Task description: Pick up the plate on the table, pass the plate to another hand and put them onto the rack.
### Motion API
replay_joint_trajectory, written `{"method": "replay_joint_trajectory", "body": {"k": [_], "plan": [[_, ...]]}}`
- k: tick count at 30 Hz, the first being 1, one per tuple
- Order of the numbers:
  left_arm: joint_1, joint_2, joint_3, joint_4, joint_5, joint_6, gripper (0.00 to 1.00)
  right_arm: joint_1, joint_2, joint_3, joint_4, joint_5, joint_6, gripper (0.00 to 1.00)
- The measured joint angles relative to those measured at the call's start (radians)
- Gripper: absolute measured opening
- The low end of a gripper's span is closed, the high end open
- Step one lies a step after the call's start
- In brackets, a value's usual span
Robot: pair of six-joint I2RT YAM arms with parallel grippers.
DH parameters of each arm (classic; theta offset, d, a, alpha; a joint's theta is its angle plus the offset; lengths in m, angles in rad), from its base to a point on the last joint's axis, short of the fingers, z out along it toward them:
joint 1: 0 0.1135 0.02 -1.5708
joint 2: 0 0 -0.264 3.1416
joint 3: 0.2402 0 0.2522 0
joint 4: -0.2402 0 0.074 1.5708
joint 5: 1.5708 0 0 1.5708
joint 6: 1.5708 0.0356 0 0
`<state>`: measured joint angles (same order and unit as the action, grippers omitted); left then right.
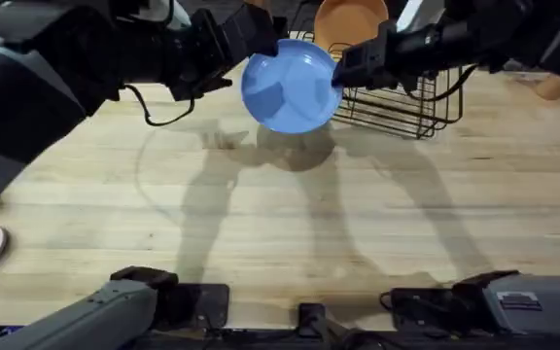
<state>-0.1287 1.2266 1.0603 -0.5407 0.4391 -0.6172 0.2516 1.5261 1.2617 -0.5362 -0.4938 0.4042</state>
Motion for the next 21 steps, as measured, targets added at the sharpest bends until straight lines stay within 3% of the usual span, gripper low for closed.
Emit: {"method": "replay_joint_trajectory", "body": {"k": [9,14,15,21], "plan": [[0.0,0.0,0.0,0.0,0.007,0.001,0.994,0.0,0.0,0.0,0.0,0.0,0.0,0.032],[0.0,0.0,0.0,0.0,0.007,0.037,0.994,-0.002,0.0,0.0,-0.001,0.0,0.0,0.032],[0.0,-0.002,0.0,0.003,0.007,0.099,0.995,-0.017,0.0,0.0,0.0,0.0,-0.001,0.032],[0.0,-0.065,0.0,-0.004,-0.01,0.203,0.995,-0.045,0.0,0.0,0.001,0.0,-0.009,0.032]]}}
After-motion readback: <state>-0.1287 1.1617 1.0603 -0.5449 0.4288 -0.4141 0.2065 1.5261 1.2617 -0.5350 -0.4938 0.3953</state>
